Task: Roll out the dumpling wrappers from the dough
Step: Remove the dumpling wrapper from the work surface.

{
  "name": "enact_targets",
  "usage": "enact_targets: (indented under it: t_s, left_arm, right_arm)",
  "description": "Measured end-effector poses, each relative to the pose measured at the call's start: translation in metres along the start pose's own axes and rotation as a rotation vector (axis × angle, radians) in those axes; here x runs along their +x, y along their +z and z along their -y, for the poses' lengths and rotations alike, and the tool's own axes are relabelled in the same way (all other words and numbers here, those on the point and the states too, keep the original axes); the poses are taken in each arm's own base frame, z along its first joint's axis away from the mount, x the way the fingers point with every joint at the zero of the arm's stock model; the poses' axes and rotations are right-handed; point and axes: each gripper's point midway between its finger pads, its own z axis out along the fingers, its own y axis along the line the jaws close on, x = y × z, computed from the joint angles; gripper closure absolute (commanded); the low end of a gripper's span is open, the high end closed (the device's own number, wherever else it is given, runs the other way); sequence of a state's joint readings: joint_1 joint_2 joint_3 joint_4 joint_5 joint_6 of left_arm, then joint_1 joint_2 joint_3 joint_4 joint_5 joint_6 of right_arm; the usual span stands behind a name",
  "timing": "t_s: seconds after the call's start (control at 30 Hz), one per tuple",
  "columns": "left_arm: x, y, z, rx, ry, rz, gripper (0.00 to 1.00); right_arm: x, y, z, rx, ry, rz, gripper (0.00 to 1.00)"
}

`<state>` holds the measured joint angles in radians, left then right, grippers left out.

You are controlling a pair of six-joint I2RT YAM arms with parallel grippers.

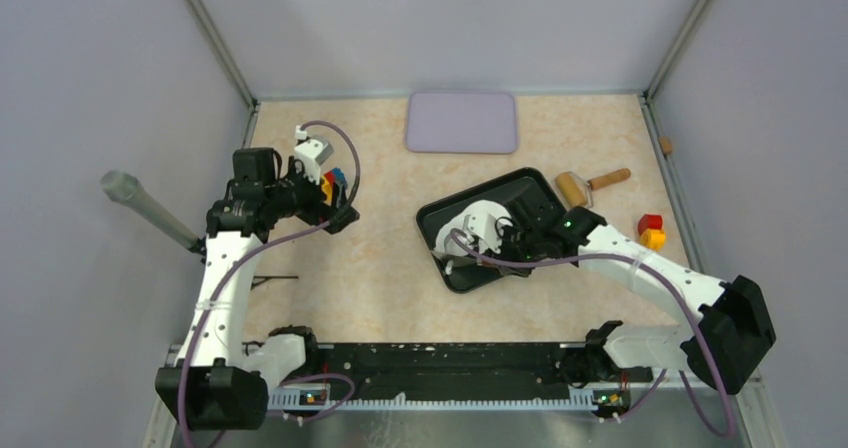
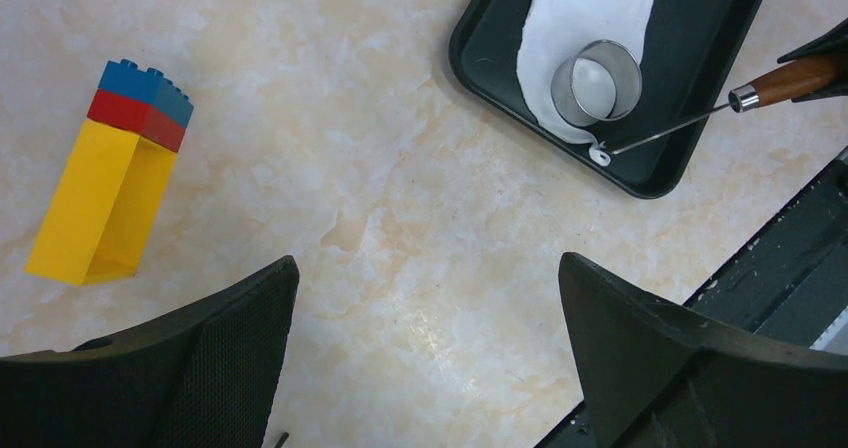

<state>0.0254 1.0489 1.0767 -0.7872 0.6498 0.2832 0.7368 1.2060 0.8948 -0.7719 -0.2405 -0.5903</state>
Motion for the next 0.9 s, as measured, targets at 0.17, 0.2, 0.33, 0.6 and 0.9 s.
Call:
enact_targets:
  t_s: [0.17, 0.2, 0.33, 0.6, 0.9]
  left_arm:
    - [0.001, -0.001, 0.003, 0.012, 0.001, 0.006, 0.01]
    - [0.0, -0.001, 0.003, 0.013, 0.001, 0.007, 0.01]
    - [0.0, -0.001, 0.005, 0.019, 0.003, 0.012, 0.01]
    - [-0.011, 0.014, -0.009, 0.015, -0.007, 0.038, 0.01]
    - [-0.023, 0.126, -0.021, 0.118, -0.061, -0.079, 0.01]
  right_arm:
    - [-0.006, 0.007, 0.005, 0.021, 0.01, 0.031, 1.0]
    - [-0.005, 0.009, 0.005, 0.024, 0.014, 0.035, 1.0]
    - [-0.005, 0.015, 0.004, 0.029, 0.016, 0.036, 1.0]
    - [-0.009, -0.005, -0.002, 0.027, 0.015, 0.051, 1.0]
    - [-0.009, -0.014, -0.009, 0.017, -0.011, 0.072, 1.0]
